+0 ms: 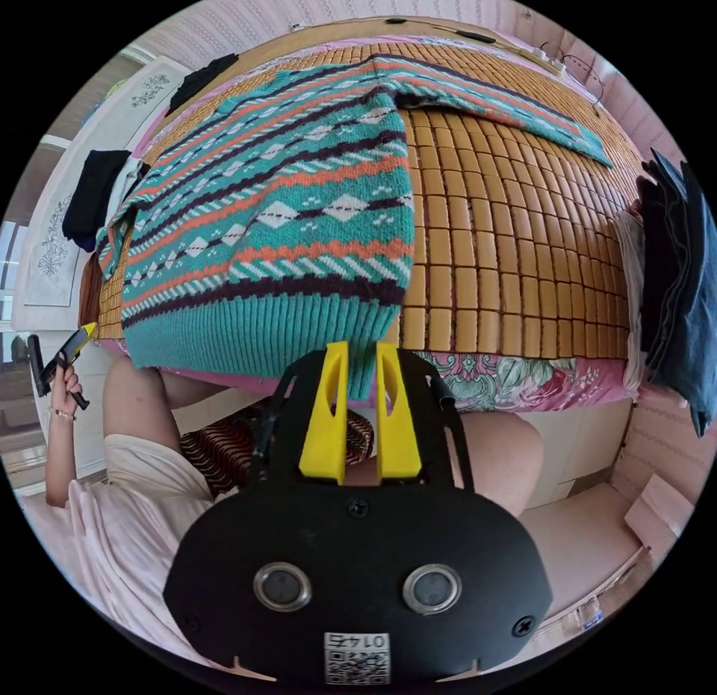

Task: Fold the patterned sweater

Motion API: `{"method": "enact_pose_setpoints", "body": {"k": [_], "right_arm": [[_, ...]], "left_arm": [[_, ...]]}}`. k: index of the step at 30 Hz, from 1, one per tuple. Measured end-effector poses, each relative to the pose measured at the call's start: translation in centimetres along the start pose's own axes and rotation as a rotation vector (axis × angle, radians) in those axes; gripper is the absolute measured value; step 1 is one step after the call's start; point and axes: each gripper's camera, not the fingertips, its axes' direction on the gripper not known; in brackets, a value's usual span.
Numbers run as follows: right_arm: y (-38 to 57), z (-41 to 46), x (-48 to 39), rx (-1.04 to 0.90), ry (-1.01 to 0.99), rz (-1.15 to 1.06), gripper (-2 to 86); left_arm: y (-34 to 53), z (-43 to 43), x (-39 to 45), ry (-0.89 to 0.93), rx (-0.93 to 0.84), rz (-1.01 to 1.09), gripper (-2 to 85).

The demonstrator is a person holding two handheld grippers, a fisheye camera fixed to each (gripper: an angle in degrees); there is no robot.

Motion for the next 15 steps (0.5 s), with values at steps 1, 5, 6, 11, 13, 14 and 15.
{"method": "enact_pose_setpoints", "body": {"k": [1, 5, 6, 11, 13, 14, 15], "right_arm": [[-0.1, -0.1, -0.1, 0.001, 0.017, -0.011, 3.1], [0.2, -2.1, 0.4, 0.03, 0.036, -0.036, 1.2], [0.6, -2.4, 0.7, 0.042, 0.055, -0.027, 1.0], [1.1, 0.2, 0.8, -0.058, 0.088, -0.028, 1.4], [0.7, 0.9, 0.1, -0.133, 0.116, -0.078, 1.8], [0.2, 0.3, -0.4, -0.137, 0.133, -0.109, 2.0], [-0.5, -0.9, -0.9, -0.098, 0.158, -0.138, 2.0]], "left_arm": [[-0.1, 1.9, 1.5, 0.005, -0.069, 0.051, 9.9], [-0.2, 6.5, 5.8, -0.049, -0.236, 0.205, 9.2], [-0.2, 6.9, 6.3, -0.081, -0.248, 0.229, 8.5], [1.5, 7.5, 9.1, -0.181, -0.309, 0.408, 7.8], [1.9, 6.8, 9.1, -0.174, -0.32, 0.423, 7.9], [1.9, 5.7, 8.9, -0.17, -0.296, 0.416, 7.9], [1.8, 5.1, 8.8, -0.167, -0.274, 0.411, 7.9]]}}
